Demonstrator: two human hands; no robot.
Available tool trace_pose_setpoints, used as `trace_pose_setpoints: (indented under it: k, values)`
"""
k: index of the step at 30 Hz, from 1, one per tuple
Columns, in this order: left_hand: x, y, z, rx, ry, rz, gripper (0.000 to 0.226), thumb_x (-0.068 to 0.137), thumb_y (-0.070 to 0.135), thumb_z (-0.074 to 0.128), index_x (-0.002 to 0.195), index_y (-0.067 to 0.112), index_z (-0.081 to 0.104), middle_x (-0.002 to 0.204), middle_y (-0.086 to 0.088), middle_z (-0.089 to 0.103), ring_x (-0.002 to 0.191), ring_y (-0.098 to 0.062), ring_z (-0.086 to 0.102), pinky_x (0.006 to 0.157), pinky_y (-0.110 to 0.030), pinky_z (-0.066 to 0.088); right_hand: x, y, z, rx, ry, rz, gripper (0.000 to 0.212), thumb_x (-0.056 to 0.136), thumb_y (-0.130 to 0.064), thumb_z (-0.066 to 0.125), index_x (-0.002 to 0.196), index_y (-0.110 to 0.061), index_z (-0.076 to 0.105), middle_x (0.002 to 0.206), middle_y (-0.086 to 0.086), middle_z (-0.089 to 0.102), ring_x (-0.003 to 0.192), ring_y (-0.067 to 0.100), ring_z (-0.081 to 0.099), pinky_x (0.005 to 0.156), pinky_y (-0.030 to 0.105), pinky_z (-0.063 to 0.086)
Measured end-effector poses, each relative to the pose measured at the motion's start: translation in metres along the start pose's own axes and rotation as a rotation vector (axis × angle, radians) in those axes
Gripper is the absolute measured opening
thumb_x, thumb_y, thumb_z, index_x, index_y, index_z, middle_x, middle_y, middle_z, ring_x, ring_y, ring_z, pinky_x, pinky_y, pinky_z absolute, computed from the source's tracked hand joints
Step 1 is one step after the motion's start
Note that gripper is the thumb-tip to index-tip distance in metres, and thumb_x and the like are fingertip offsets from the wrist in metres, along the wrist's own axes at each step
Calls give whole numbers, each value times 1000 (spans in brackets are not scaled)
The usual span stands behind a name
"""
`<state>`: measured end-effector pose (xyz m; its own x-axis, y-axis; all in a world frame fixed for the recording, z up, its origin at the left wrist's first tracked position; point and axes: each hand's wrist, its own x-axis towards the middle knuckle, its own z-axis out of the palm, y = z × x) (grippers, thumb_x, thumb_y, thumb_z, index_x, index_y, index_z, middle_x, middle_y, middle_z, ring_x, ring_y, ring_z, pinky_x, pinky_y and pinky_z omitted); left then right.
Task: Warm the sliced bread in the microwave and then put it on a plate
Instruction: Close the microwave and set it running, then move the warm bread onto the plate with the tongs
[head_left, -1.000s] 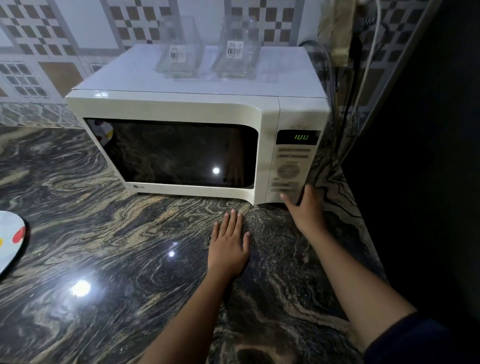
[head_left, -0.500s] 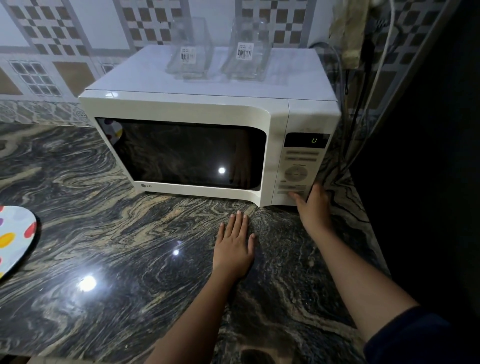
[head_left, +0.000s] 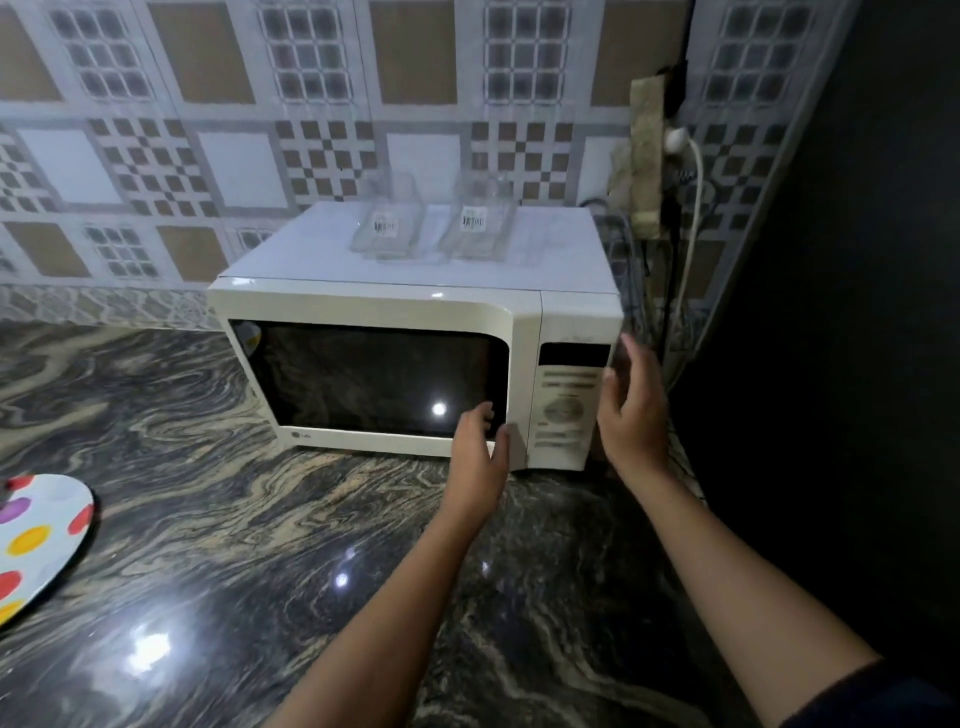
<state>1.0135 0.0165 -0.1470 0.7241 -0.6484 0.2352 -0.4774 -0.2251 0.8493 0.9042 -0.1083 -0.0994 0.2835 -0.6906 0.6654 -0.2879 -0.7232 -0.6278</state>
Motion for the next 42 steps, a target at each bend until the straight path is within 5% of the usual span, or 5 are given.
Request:
trace_pose_setpoints:
  k: [6, 16, 24, 30, 42]
  values:
    - [26, 49, -3, -110, 129, 116, 18, 97, 20, 45, 101, 10, 59, 94, -3, 60, 87, -16, 56, 75, -29, 44, 49, -33, -11, -90, -86, -371, 27, 90, -4, 51, 113, 1, 64, 119, 16, 63, 113, 29, 58, 100, 34, 42]
    - [34, 59, -11, -145, 88, -70, 22, 96, 17, 46, 75, 10, 51, 60, 2, 45, 61, -16, 39, 61, -29, 33, 61, -42, -1, 37, -134, -185, 30, 76, 9, 62, 105, 4, 69, 109, 20, 69, 107, 31, 64, 101, 30, 40]
    - [-17, 47, -29, -142, 110, -8, 25, 96, 18, 47, 72, 12, 49, 61, 2, 47, 53, -3, 41, 47, -13, 33, 60, -50, -5, 117, -156, -50, 32, 81, 15, 56, 110, 7, 65, 117, 21, 64, 114, 27, 60, 99, 12, 32]
    - [-48, 43, -53, -152, 59, -14, 21, 97, 22, 47, 84, 9, 58, 67, 4, 54, 55, 2, 47, 49, -8, 37, 36, -69, -16, 187, -329, 102, 39, 95, -15, 51, 132, -6, 51, 144, 7, 44, 139, 18, 30, 116, 34, 23]
    - [-119, 9, -118, -261, 50, 80, 20, 96, 21, 48, 90, 30, 65, 80, 16, 66, 70, 4, 57, 61, -14, 43, -66, -155, -39, 462, -562, -96, 21, 90, -9, 59, 109, -13, 65, 120, -1, 60, 114, 8, 54, 88, 8, 45]
